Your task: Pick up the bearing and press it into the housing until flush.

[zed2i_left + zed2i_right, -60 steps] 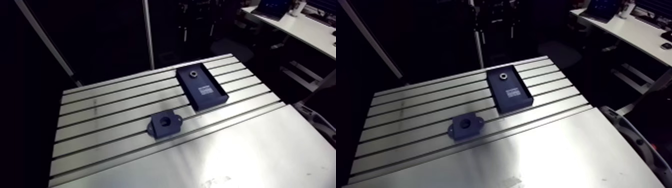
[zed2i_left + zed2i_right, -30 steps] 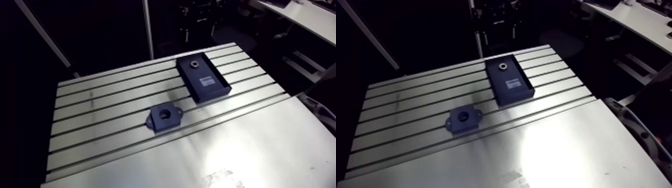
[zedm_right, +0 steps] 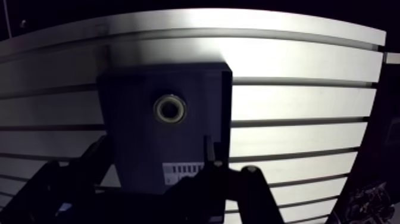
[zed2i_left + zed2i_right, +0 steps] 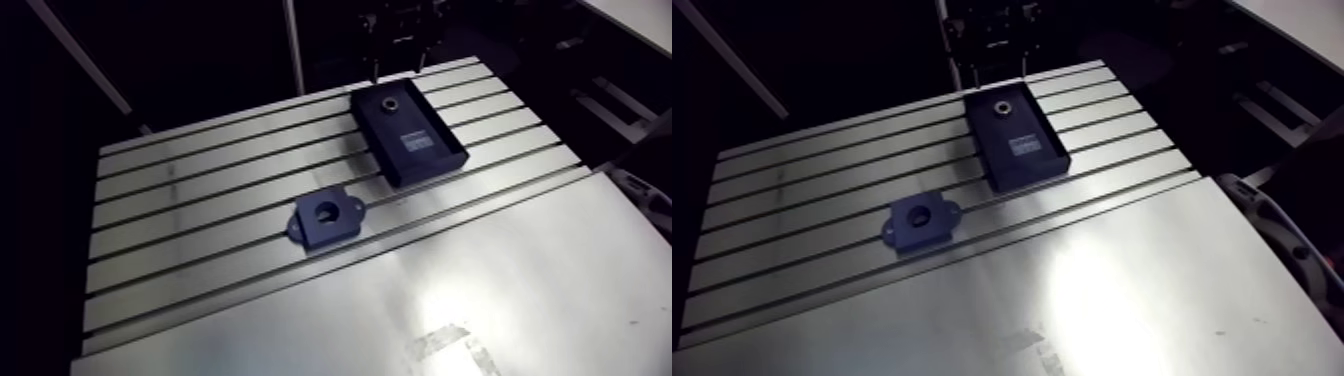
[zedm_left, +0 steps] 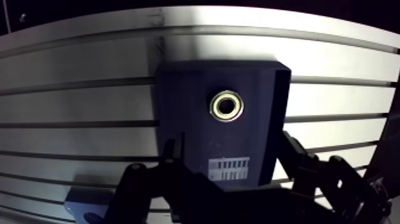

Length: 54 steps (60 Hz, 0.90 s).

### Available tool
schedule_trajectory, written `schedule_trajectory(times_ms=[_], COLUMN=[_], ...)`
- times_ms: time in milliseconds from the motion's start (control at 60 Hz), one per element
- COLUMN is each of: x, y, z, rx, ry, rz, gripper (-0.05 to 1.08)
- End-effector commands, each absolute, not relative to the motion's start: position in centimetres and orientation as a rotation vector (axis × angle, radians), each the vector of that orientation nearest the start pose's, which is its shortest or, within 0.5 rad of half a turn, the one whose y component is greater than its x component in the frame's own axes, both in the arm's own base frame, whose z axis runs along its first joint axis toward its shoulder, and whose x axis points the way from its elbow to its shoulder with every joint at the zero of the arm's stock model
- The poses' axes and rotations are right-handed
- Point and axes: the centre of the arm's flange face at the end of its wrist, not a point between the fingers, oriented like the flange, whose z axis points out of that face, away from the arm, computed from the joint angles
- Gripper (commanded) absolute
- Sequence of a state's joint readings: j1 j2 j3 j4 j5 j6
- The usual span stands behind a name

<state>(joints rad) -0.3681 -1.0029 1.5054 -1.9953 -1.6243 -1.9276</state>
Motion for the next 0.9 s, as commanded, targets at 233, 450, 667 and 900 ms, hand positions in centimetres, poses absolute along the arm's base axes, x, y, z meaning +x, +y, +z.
schedule_trajectory(times_ms=[233,450,667,900], x=[-66.7,-67.1,-67.8,-68.0], y=[12.0,12.0,12.4,12.5], z=[19.4,18.7,18.6,17.9], rx=[0.037,0.034,0.034,0.036], ry=[3.033,3.027,3.032,3.026], rz=[0.030,0.027,0.032,0.026], gripper=[0.22,0.23,0.23,0.23])
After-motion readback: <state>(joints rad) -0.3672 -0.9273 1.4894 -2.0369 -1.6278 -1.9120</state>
